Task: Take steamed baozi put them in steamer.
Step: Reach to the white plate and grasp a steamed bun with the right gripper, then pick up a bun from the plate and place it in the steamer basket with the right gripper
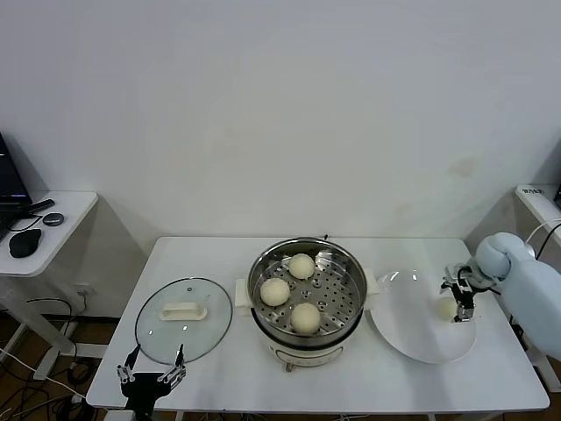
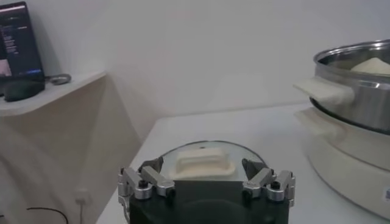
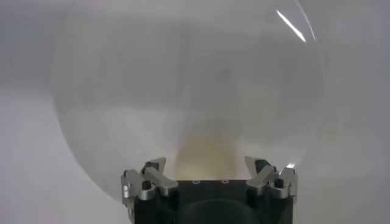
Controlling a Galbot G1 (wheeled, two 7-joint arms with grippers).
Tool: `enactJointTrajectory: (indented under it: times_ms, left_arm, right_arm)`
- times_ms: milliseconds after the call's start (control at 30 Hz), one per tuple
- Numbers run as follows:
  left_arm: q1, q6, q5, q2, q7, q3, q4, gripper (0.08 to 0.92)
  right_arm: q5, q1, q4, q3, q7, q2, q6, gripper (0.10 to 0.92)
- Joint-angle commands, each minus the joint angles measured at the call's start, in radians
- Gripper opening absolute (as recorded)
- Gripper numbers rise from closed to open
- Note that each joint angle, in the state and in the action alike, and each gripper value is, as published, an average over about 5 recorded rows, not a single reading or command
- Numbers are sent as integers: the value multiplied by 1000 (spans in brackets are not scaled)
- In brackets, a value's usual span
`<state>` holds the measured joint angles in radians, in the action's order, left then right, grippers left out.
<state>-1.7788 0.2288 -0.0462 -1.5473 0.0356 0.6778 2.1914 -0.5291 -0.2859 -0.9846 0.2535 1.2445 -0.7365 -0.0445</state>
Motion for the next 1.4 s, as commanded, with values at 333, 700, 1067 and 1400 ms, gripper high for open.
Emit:
enactJointTrajectory:
  times_ms: [333, 700, 1067, 1400]
  left_arm:
    - [13, 0, -6, 0, 2, -1, -17, 823]
    - [25, 2, -6, 2, 2, -1, -27, 823]
    - [43, 0, -11, 4, -5, -17, -36, 823]
    - [63, 3, -46, 3, -21, -18, -14, 823]
  right_arm:
    - [-34, 5, 62, -8, 5, -24, 4, 823]
    - [-1, 17, 68, 5, 7, -28, 15, 653]
    - [265, 158, -122, 170, 62, 87, 146, 331]
    - [707, 640, -362, 578, 61, 69, 429, 265]
